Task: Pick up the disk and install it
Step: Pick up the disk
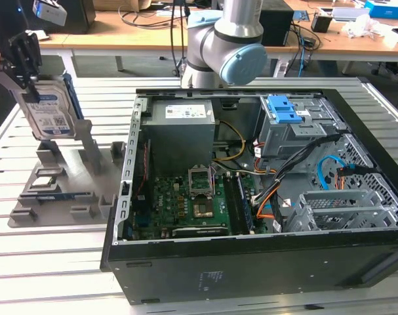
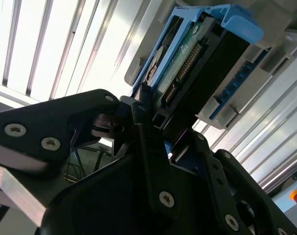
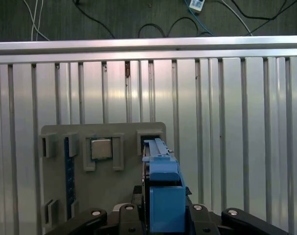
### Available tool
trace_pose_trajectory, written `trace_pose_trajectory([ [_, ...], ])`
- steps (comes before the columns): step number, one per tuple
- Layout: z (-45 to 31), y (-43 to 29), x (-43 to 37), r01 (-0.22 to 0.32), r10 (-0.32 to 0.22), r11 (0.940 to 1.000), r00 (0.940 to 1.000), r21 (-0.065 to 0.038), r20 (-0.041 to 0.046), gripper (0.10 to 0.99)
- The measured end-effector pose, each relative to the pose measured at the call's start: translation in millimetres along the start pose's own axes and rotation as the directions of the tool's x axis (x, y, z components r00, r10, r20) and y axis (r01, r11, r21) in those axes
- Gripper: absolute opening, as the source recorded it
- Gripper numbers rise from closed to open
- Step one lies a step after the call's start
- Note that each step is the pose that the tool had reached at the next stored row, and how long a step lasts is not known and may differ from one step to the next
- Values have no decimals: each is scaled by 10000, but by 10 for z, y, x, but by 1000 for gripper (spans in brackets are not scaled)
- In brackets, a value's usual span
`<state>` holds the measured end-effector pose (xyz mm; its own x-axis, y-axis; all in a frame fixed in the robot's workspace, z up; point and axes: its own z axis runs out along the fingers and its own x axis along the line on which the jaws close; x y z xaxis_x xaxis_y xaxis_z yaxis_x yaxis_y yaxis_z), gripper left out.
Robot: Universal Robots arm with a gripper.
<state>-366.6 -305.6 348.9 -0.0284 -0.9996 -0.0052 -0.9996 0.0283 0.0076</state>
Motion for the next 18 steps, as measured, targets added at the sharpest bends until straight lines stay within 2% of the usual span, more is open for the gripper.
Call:
trace_pose_trajectory([
  [12, -96, 1, -1, 1, -1, 10000, 9999, -3, 136, 365],
  [18, -165, 1, -2, 2, -2, 10000, 9997, -6, 235, 365],
])
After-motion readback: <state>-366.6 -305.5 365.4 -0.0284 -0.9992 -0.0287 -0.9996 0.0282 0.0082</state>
